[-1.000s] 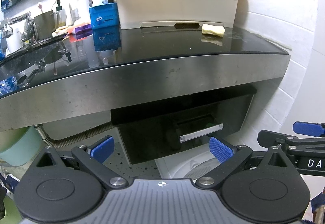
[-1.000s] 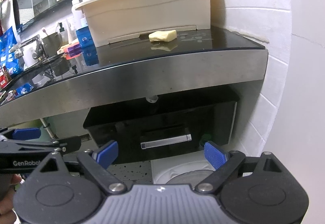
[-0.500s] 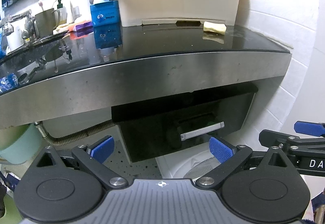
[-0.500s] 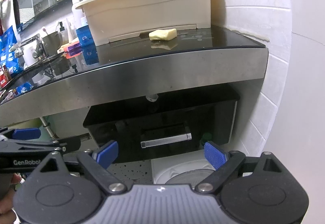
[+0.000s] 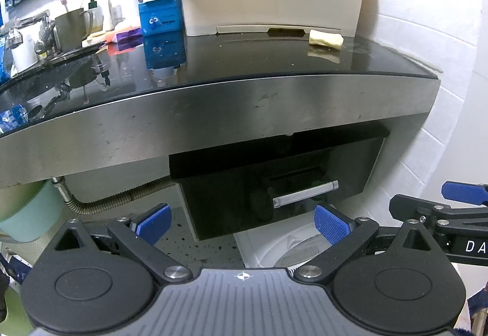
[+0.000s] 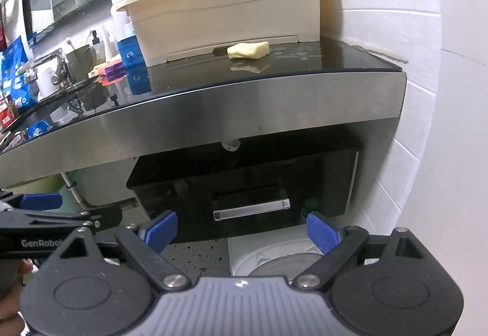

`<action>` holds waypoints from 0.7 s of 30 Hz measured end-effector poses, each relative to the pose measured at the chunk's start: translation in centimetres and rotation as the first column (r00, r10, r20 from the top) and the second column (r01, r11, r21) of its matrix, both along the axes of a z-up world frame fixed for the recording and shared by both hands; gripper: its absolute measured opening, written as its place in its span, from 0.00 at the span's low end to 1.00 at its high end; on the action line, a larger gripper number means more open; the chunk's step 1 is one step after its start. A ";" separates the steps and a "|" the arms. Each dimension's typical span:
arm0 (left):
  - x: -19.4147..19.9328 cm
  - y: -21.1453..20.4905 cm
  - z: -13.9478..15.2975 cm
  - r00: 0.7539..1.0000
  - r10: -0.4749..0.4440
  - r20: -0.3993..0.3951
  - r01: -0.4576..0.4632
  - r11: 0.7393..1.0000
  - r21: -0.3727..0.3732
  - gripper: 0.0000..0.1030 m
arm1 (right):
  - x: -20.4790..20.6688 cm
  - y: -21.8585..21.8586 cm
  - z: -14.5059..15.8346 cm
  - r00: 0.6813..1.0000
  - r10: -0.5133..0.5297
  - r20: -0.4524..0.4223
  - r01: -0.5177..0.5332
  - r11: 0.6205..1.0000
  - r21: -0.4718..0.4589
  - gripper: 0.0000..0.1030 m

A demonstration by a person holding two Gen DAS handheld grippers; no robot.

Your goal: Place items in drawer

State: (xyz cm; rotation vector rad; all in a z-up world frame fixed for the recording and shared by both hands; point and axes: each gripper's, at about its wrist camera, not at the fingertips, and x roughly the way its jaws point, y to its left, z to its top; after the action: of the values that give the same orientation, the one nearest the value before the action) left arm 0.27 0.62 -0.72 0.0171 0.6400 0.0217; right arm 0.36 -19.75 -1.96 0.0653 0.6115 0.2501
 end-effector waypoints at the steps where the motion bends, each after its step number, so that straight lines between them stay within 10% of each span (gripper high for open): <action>1: 0.0 0.0 0.0 1.000 0.000 0.000 0.000 1.000 -0.001 0.98 | 0.0 0.0 0.0 1.000 0.003 -0.001 -0.003 1.000 0.000 0.89; 21: -0.1 0.2 -0.2 1.000 0.003 0.004 -0.003 1.000 -0.001 0.98 | 0.4 -0.7 -1.4 0.990 0.121 0.072 -0.122 0.993 0.011 0.89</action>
State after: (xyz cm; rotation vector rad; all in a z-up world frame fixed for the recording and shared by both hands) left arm 0.16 0.82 -0.92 0.0154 0.6364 0.0244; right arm 0.76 -20.49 -3.31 0.0340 0.5429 0.3733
